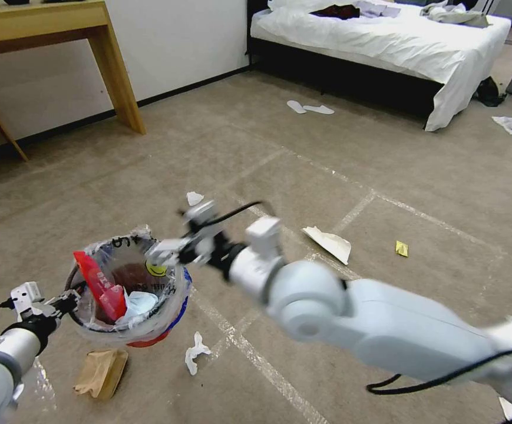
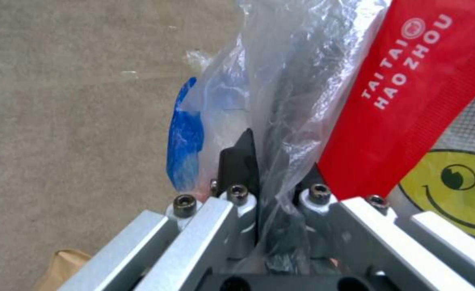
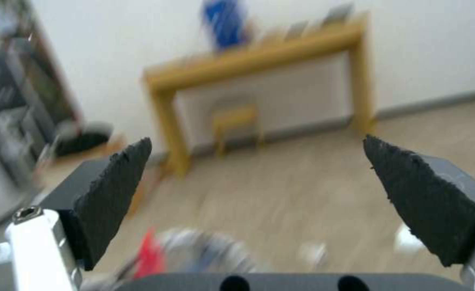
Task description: Pick up the trash bin and place the garbage on the floor into it.
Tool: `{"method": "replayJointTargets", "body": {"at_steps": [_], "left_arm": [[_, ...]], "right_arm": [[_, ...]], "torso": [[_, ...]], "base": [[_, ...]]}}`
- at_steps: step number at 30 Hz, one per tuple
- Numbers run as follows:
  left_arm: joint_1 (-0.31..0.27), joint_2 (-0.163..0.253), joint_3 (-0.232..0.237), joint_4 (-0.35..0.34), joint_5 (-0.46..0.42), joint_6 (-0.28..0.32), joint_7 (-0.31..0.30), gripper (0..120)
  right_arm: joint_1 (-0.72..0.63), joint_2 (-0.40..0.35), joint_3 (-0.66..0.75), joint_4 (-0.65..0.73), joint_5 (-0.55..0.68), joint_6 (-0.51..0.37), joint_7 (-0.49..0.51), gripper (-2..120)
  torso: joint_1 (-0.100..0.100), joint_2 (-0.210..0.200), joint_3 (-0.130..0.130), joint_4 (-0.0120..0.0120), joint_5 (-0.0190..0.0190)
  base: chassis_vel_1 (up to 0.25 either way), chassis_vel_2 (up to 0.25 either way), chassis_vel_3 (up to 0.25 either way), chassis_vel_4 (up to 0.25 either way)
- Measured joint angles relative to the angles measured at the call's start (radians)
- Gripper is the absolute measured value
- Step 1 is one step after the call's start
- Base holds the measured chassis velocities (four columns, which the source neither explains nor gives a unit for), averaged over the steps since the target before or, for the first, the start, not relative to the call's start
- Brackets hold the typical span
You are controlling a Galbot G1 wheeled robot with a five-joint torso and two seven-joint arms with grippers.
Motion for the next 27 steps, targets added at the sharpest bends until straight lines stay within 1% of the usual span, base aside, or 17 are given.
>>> {"method": "replayJointTargets", "body": {"at_steps": [1,3,4,5,6,7,8,9,10,12,13,15,19,21,22,24,27], "left_arm": [[0.000,0.000,0.000,0.000,0.000,0.000,0.000,3],[0.001,0.000,-0.004,0.001,0.001,-0.001,0.000,3],[0.001,0.000,-0.004,0.001,0.001,-0.001,0.000,3],[0.001,0.000,-0.007,0.001,0.002,-0.002,0.000,3],[0.001,-0.001,-0.009,0.001,0.002,-0.003,0.000,3],[0.001,-0.001,-0.009,0.001,0.002,-0.003,0.000,3],[0.004,-0.004,-0.015,0.001,0.006,-0.004,0.000,3],[0.007,-0.007,-0.020,0.000,0.011,-0.007,0.000,3],[0.007,-0.007,-0.020,0.000,0.011,-0.007,0.000,3],[0.011,-0.011,-0.027,-0.007,0.019,-0.009,0.000,3],[0.011,-0.011,-0.027,-0.007,0.019,-0.009,0.000,3],[0.015,-0.018,-0.030,-0.011,0.034,-0.013,0.000,3],[0.017,-0.026,-0.030,-0.015,0.042,-0.015,0.000,3],[0.021,-0.037,-0.030,-0.023,0.050,-0.017,0.002,3],[0.021,-0.037,-0.030,-0.023,0.050,-0.017,0.002,3],[0.024,-0.045,-0.030,-0.027,0.059,-0.020,0.005,3],[0.024,-0.049,-0.028,-0.033,0.065,-0.023,0.006,3]], "right_arm": [[0.000,0.000,0.000,0.000,0.000,0.000,0.000,100],[-0.104,-0.045,0.145,0.023,-0.044,0.054,-0.051,100],[-0.104,-0.045,0.145,0.023,-0.044,0.054,-0.051,100],[-0.177,-0.064,0.246,0.033,-0.076,0.090,-0.070,100],[-0.222,-0.070,0.299,0.038,-0.095,0.119,-0.076,100],[-0.222,-0.070,0.299,0.038,-0.095,0.119,-0.076,100],[-0.293,-0.071,0.369,0.039,-0.124,0.165,-0.082,100],[-0.346,-0.064,0.421,0.036,-0.149,0.196,-0.088,100],[-0.346,-0.064,0.421,0.036,-0.149,0.196,-0.088,100],[-0.442,-0.050,0.518,0.027,-0.188,0.237,-0.106,100],[-0.442,-0.050,0.518,0.027,-0.188,0.237,-0.106,100],[-0.536,-0.027,0.635,0.003,-0.270,0.294,-0.138,100],[-0.594,-0.009,0.706,-0.016,-0.336,0.332,-0.161,100],[-0.692,0.021,0.809,-0.024,-0.422,0.371,-0.184,100],[-0.692,0.021,0.809,-0.024,-0.422,0.371,-0.184,100],[-0.791,0.055,0.899,-0.025,-0.495,0.414,-0.204,100],[-0.847,0.084,0.954,-0.024,-0.528,0.436,-0.209,100]], "torso": [[0.000,0.000,0.000,0.0000,0.0000],[0.000,0.000,0.000,0.0000,-0.0001],[0.000,0.000,0.000,0.0000,-0.0001],[0.000,0.000,0.000,-0.0002,0.0000],[0.000,0.000,0.000,0.0002,-0.0004],[0.000,0.000,0.000,0.0002,-0.0004],[0.000,0.000,0.000,0.0001,-0.0002],[0.000,0.000,0.000,0.0004,-0.0002],[0.000,0.000,0.000,0.0004,-0.0002],[0.000,0.000,0.000,0.0006,-0.0002],[0.000,0.000,0.000,0.0006,-0.0002],[0.000,0.000,0.000,0.0001,-0.0003],[0.000,0.000,0.000,0.0003,-0.0004],[0.000,0.000,0.000,0.0003,-0.0004],[0.000,0.000,0.000,0.0003,-0.0004],[0.000,0.000,0.000,0.0000,-0.0004],[0.000,0.000,0.000,0.0002,-0.0005]], "base": [[0.000,0.000,0.000,0.000],[0.000,0.000,0.000,0.000],[0.000,0.000,0.000,0.000],[0.000,0.000,0.000,0.000],[0.000,0.000,0.000,0.000],[0.000,0.000,0.000,0.000],[0.000,0.000,0.000,0.000],[0.000,0.000,0.000,0.000],[0.000,0.000,0.000,0.000],[0.000,0.000,0.000,0.000],[0.000,0.000,0.000,0.000],[0.000,0.000,0.000,0.000],[0.000,0.000,0.000,0.000],[0.000,0.000,0.000,0.000],[0.000,0.000,0.000,0.000],[0.000,0.000,0.000,0.000],[0.000,0.000,0.000,0.000]]}}
